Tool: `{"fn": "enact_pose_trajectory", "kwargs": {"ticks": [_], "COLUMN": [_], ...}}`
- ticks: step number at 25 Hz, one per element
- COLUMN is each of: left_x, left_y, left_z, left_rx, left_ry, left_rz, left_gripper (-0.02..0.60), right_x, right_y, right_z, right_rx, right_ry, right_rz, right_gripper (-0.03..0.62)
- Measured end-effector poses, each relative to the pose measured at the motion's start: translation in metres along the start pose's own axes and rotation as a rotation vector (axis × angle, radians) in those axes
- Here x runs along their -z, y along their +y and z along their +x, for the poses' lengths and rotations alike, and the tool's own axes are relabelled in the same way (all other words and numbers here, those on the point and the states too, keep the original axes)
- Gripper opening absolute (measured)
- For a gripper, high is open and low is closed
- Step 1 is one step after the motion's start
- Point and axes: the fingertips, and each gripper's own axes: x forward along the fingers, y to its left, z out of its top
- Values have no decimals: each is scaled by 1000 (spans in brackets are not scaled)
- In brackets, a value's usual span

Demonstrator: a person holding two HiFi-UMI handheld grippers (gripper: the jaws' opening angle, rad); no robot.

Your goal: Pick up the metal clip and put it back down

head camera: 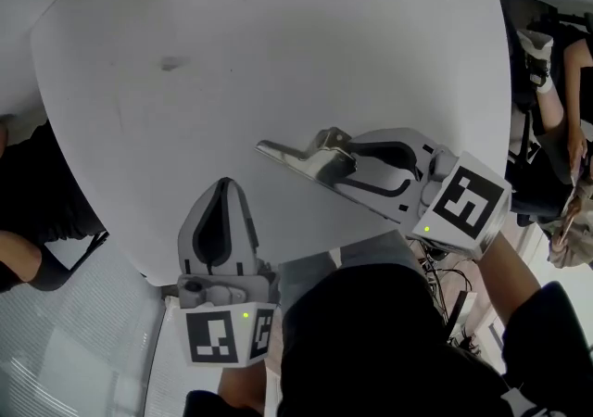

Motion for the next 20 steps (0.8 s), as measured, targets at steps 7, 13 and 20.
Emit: {"fn": "enact_pose_trajectory", "kwargs": {"ticks": [7, 13, 20], "left_x": [12, 17, 17], "left_y": [-1, 1, 1], "left_z": [0, 0, 5], "left_rx": [-3, -19, -15], "left_ry": [5, 19, 24], "left_rz": [-16, -28, -34], "left_gripper": [20, 20, 20], "right_x": [2, 2, 0], "right_y": [-1, -5, -8], "right_z": [13, 20, 23], "right_rx": [-25, -9, -6], "right_ry": [-12, 4, 31], "right_rz": [38, 46, 72], "right_gripper": [184, 112, 105]}}
